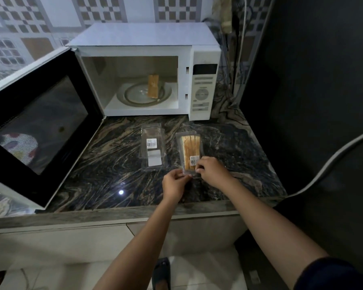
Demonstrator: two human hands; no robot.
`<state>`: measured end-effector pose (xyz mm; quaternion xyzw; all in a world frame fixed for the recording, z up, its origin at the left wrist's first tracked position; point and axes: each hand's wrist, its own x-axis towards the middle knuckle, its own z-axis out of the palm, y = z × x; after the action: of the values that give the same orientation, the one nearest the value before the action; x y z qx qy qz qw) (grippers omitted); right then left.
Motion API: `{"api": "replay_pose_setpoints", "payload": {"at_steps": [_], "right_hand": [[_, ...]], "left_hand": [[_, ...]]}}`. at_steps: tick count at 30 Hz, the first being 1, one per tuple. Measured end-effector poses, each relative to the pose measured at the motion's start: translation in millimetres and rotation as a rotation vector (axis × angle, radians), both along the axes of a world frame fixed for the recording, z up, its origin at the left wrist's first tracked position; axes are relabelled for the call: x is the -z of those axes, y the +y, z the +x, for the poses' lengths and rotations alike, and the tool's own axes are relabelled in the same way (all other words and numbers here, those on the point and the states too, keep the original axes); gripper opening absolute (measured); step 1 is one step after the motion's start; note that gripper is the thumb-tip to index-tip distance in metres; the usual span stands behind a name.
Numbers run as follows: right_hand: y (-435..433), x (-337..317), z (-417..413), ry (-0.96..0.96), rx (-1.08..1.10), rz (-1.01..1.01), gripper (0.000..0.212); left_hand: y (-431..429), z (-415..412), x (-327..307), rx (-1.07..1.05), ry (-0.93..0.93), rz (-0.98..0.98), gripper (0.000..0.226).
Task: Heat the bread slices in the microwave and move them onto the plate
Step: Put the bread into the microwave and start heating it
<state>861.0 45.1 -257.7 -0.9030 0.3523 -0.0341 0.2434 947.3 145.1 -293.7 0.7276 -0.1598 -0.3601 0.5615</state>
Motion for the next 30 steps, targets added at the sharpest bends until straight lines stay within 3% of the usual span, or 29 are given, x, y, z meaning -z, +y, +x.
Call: {"api": "replay_pose_setpoints", "payload": {"at_steps": [8, 15, 17, 20, 24, 30], "right_hand": [[-14.2, -11.1, 7.7, 0.127, -0.045, 0.131, 0.010], [-22.4, -50.0, 10.3, -0.045, -0.001, 0.219, 0.021], [-25.6, -61.7, 9.4, -0.113, -0.013, 0.151, 0.017], [-30.3, -74.6, 10.8, -0.246, -0.024, -0.109, 0.009], [-26.2, -83.5, 12.2, -0.431, 0.093, -0.380, 0.008], [-17.7, -65.0, 18.2, -0.539, 0.154, -0.384, 0.008]], "left_hand": [[-7.5, -2.5, 0.6, -0.197, 0.189, -0.001, 0.033], [-8.0, 1.0, -3.9, -0.194, 0.227, 0.011, 0.029], [-7.5, 1.4, -4.6, -0.186, 0.215, 0.021, 0.028], [-7.1, 2.2, -5.5, -0.171, 0.224, 0.028, 0.022], [-6.8, 6.7, -6.9, -0.135, 0.260, 0.048, 0.019], [-9.5, 12.9, -10.4, -0.123, 0.360, 0.032, 0.018]]}}
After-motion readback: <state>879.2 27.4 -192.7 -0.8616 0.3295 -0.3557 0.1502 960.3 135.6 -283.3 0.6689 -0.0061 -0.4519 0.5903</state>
